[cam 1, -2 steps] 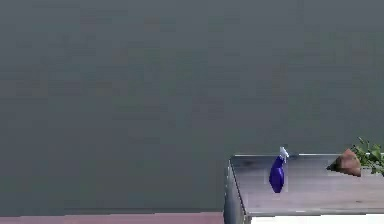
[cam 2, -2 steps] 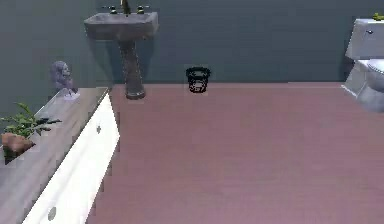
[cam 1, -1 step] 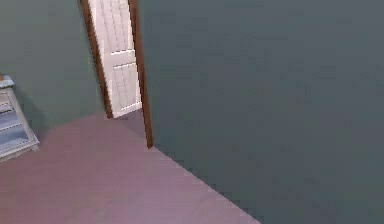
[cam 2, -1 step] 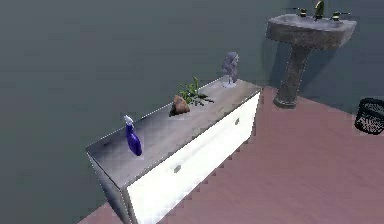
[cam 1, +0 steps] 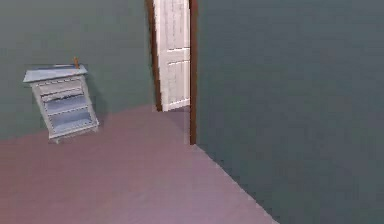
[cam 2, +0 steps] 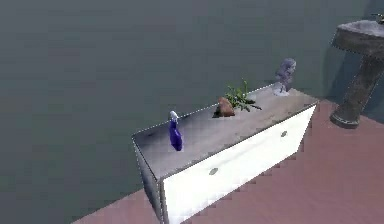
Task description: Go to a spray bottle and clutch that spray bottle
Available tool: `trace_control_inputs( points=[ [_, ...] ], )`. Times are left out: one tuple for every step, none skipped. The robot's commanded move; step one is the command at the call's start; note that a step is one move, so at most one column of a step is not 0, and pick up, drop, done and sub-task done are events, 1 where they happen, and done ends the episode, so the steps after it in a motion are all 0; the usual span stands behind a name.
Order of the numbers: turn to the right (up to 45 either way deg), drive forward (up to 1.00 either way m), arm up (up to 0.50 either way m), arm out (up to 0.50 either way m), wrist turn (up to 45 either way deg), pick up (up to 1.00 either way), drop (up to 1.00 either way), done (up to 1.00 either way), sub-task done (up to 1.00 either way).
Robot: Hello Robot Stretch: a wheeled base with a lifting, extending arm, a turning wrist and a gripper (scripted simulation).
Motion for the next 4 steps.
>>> trace_control_inputs(
  points=[
    [45.0,0.0,0.0,0.0,0.0,0.0,0.0,0.0,0.0],
    [18.0,0.0,0.0,0.0,0.0,0.0,0.0,0.0,0.0],
    [0.0,0.4,0.0,0.0,0.0,0.0,0.0,0.0,0.0],
    [-42.0,0.0,0.0,0.0,0.0,0.0,0.0,0.0,0.0]
  ],
)
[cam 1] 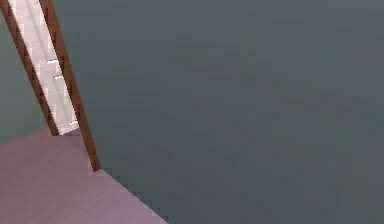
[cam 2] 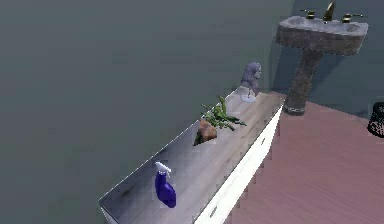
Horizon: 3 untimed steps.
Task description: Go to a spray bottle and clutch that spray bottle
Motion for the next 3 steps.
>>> trace_control_inputs(
  points=[
    [0.0,0.0,0.5,0.0,0.0,0.0,0.0,0.0,0.0],
    [0.0,0.0,0.18,0.0,0.0,0.0,0.0,0.0,0.0],
    [0.0,0.0,0.0,0.18,0.0,0.0,0.0,0.0,0.0]
  ],
)
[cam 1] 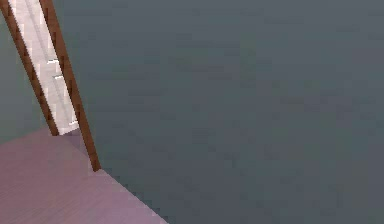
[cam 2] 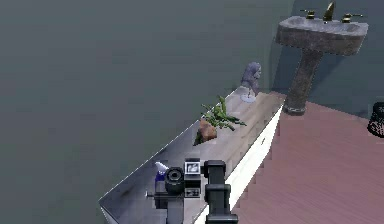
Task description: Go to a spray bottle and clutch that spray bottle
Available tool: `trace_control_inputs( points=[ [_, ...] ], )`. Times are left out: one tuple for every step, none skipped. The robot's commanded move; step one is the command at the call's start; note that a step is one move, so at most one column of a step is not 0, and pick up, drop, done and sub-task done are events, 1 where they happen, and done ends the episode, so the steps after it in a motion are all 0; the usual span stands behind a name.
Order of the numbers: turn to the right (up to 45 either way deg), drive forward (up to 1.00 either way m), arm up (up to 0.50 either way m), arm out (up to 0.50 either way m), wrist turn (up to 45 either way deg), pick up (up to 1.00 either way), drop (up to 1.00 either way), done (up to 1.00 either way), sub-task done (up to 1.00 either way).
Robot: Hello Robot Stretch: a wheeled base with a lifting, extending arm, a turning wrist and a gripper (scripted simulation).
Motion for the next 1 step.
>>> trace_control_inputs(
  points=[
    [0.0,0.0,0.0,0.0,45.0,0.0,0.0,0.0,0.0]
  ],
)
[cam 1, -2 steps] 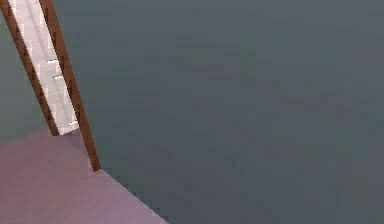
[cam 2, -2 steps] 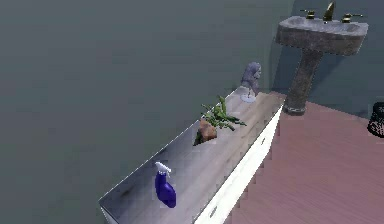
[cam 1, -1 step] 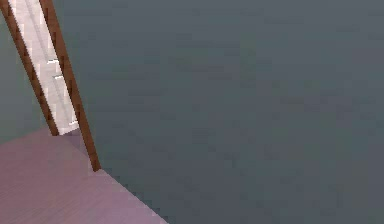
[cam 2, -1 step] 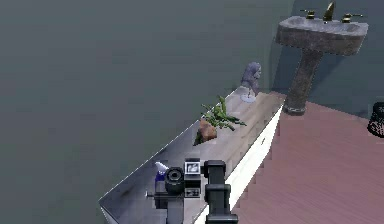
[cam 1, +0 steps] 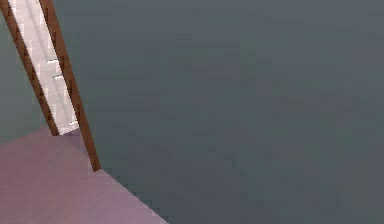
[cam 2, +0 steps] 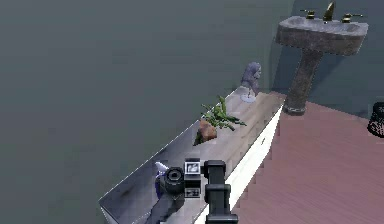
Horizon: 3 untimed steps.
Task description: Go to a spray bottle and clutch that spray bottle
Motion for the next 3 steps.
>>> trace_control_inputs(
  points=[
    [0.0,0.0,0.0,0.0,45.0,0.0,0.0,0.0,0.0],
    [0.0,0.0,0.0,0.0,45.0,0.0,0.0,0.0,0.0],
    [0.0,0.0,0.0,0.0,30.0,0.0,0.0,0.0,0.0]
  ],
)
